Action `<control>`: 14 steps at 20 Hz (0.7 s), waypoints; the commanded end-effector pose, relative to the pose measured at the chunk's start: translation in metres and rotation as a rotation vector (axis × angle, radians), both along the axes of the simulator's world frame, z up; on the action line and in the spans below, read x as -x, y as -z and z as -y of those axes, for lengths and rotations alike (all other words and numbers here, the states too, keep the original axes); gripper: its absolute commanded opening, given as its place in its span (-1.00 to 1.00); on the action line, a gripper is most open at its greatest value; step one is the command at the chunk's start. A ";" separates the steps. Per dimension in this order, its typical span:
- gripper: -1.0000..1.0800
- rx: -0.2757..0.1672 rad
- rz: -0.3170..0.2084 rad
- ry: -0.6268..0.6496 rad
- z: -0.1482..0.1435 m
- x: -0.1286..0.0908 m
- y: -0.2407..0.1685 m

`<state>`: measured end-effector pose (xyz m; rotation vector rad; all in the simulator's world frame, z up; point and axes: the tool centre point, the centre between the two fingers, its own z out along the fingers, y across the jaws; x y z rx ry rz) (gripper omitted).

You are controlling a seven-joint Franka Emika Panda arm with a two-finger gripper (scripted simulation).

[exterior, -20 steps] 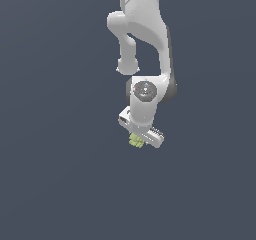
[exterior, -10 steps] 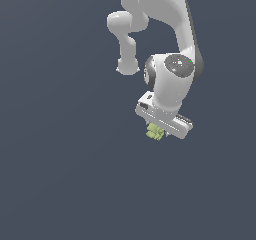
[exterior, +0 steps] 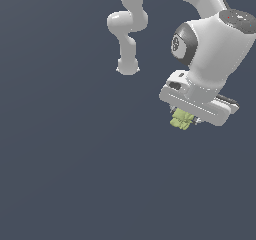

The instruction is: Pick up the object and move it to a goal position.

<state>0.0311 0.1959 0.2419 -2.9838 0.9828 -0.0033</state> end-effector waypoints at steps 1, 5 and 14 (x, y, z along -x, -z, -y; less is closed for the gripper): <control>-1.00 0.001 -0.002 0.001 -0.014 -0.001 -0.016; -1.00 0.000 -0.002 0.001 -0.029 -0.003 -0.034; -1.00 0.000 -0.002 0.001 -0.041 -0.005 -0.047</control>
